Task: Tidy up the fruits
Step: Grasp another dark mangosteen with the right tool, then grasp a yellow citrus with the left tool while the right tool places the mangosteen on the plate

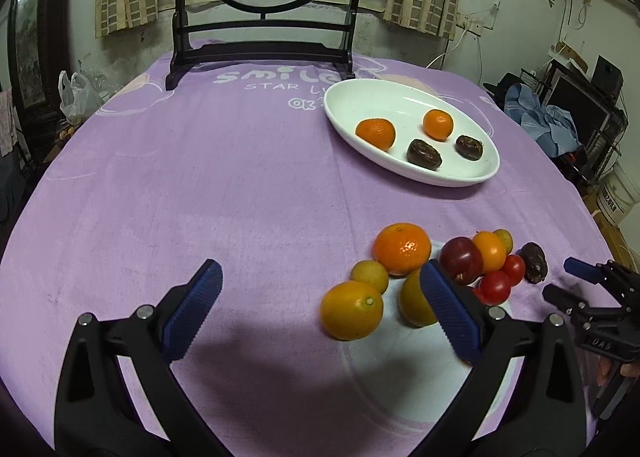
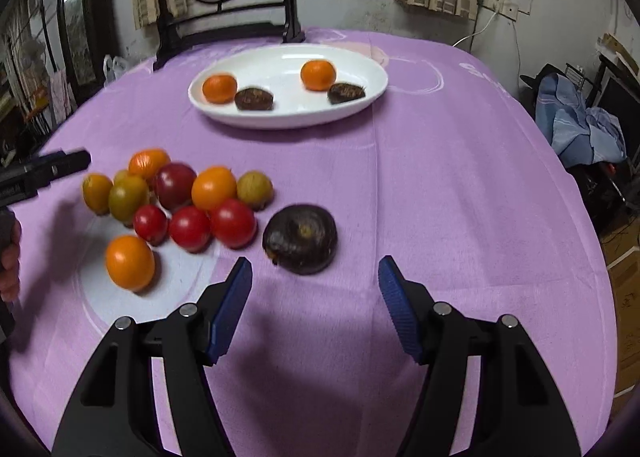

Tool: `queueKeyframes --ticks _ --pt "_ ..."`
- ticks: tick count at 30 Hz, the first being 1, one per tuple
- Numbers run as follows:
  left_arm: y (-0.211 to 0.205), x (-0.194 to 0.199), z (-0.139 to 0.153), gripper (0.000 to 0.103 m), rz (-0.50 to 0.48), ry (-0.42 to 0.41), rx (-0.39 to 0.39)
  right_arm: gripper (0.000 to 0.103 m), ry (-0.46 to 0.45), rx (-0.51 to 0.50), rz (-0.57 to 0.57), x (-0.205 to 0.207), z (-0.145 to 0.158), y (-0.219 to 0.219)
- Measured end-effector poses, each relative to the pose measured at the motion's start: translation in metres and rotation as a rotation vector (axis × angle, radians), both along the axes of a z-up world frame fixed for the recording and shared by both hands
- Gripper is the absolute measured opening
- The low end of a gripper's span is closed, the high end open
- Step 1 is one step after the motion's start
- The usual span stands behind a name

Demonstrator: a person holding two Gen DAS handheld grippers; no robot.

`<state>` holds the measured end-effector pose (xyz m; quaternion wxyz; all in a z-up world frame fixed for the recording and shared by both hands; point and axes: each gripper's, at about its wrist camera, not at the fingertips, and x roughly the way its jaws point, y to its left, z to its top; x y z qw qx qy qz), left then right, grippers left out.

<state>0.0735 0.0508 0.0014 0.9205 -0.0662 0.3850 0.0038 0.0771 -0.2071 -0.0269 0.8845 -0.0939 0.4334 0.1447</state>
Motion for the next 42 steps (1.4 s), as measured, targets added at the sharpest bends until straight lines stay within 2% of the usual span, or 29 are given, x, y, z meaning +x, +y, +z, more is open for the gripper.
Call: queueKeyframes --ticks 6,12,14,15,25,28,34,35,37,38,39,42 --pt "0.01 0.002 -0.009 0.101 -0.02 0.029 -0.051 0.066 0.049 -0.04 0.002 0.018 -0.015 0.011" --pt "0.006 -0.001 -0.01 0.101 -0.048 0.025 -0.044 0.064 0.067 0.023 -0.044 0.037 -0.017 0.01" --pt "0.005 -0.003 -0.01 0.101 -0.058 0.026 -0.043 0.047 0.05 0.051 -0.027 0.036 -0.015 0.009" --pt "0.004 -0.004 -0.01 0.101 -0.063 0.027 -0.041 0.044 0.043 0.049 -0.02 0.034 -0.014 0.01" --pt "-0.001 -0.014 -0.024 0.101 -0.101 0.069 0.001 0.044 0.043 0.11 -0.028 0.029 -0.013 -0.003" --pt "-0.005 -0.012 -0.029 0.101 -0.091 0.085 0.053 0.044 0.041 0.115 -0.023 0.028 -0.012 -0.003" --pt "-0.013 -0.001 -0.035 0.1 -0.097 0.107 0.073 0.044 0.031 0.115 -0.004 0.024 -0.011 0.0" --pt "-0.015 0.001 -0.037 0.098 -0.099 0.114 0.077 0.044 0.028 0.12 -0.008 0.024 -0.011 -0.001" --pt "-0.019 0.007 -0.045 0.087 -0.104 0.133 0.117 0.044 0.029 0.129 -0.024 0.025 -0.011 -0.004" --pt "-0.019 0.009 -0.044 0.078 -0.102 0.127 0.122 0.044 0.036 0.134 -0.03 0.027 -0.012 -0.006" --pt "-0.018 0.01 -0.042 0.062 -0.098 0.116 0.116 0.044 0.041 0.14 -0.035 0.027 -0.012 -0.007" --pt "-0.016 0.013 -0.041 0.049 -0.085 0.107 0.103 0.044 0.047 0.144 -0.035 0.028 -0.013 -0.007"
